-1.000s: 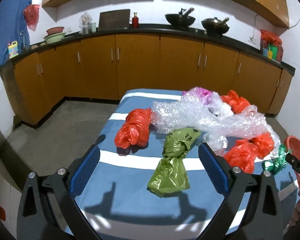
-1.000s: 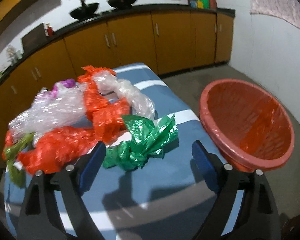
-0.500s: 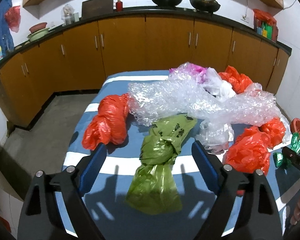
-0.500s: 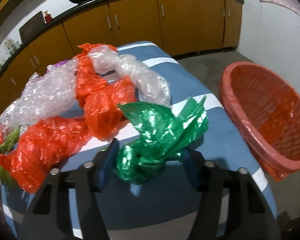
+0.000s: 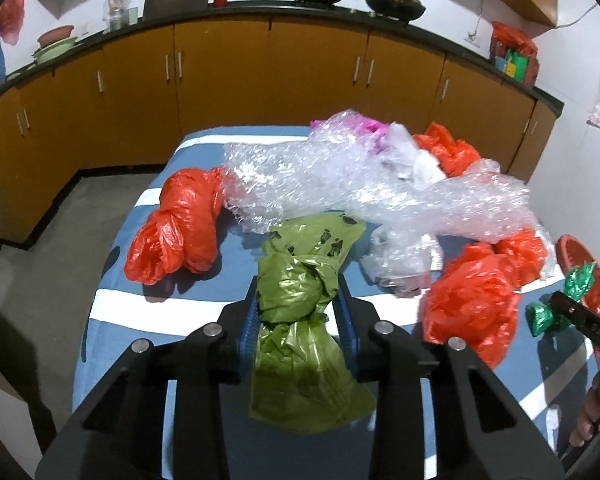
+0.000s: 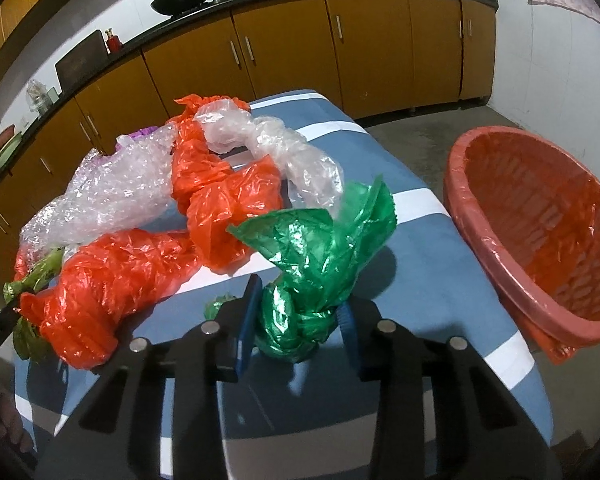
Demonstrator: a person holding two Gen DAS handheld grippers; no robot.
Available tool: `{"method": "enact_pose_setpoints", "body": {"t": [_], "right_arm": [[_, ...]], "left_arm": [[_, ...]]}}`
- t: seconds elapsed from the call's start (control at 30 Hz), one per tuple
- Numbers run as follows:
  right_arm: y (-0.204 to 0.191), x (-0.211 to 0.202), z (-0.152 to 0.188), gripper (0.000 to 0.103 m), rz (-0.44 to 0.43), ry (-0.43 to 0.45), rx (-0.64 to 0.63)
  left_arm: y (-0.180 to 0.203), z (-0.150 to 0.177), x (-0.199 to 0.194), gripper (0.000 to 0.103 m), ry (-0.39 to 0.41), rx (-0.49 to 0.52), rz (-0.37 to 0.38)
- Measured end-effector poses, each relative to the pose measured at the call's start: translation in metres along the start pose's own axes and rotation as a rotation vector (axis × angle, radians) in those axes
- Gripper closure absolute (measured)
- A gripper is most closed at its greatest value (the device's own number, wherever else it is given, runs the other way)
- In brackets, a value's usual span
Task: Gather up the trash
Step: 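Open the right tool over the red basket while the left tool grips an olive bag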
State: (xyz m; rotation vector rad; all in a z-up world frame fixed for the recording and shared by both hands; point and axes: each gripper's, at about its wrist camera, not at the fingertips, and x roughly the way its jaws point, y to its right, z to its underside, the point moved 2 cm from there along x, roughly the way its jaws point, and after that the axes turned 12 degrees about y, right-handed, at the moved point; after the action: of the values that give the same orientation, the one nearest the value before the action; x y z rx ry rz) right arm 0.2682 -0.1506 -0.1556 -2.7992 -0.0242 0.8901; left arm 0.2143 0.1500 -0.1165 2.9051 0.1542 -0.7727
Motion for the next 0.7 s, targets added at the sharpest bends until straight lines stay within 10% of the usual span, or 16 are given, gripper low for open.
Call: {"method": "enact_pose_setpoints", "body": {"t": [0.7], "right_arm": [[0.030, -0.084, -0.020, 0.066, -0.048, 0.144, -0.044]], "left_arm": [[0.053, -0.028, -0.094, 0.068, 0.144, -0.008, 0.173]]}}
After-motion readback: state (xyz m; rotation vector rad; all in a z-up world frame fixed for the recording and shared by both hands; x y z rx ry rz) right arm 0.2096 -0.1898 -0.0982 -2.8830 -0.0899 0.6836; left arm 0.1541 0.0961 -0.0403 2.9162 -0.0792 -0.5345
